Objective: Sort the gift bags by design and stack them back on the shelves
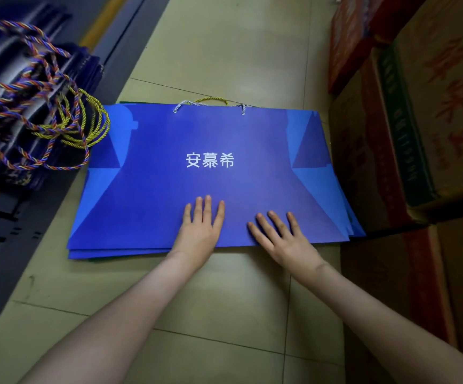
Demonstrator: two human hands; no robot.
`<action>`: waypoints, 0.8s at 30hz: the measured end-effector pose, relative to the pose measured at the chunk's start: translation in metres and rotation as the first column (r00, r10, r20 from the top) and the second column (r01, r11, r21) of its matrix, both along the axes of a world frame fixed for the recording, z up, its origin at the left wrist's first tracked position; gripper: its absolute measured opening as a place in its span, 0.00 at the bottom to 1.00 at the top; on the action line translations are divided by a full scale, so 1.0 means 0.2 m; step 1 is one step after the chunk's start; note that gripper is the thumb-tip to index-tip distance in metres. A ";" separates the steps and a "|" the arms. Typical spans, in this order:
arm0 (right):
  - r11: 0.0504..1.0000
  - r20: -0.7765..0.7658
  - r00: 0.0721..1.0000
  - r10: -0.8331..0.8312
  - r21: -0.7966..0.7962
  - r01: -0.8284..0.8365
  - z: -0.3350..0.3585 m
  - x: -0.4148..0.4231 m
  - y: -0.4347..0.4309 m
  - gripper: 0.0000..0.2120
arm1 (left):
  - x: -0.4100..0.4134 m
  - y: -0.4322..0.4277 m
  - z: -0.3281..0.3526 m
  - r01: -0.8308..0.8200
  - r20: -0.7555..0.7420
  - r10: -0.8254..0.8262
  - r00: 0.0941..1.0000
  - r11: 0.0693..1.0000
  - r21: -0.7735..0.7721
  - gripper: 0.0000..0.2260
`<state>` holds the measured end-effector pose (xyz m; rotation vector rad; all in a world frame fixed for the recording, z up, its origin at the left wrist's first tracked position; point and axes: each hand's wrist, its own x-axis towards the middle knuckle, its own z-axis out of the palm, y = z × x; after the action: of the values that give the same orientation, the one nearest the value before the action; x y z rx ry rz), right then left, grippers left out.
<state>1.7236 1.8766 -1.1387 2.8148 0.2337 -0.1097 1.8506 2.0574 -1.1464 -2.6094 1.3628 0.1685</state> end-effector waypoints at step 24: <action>0.981 -0.139 0.973 -0.187 0.017 0.191 0.94 0.23 0.09 0.26 | -0.01 0.03 0.95 0.016 -0.001 -0.016 1.000 1.000 0.005 0.08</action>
<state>1.7688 1.8943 -0.9506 2.8566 -0.0032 -0.3454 1.8482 2.0630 -0.9555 -2.5935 1.3812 0.1710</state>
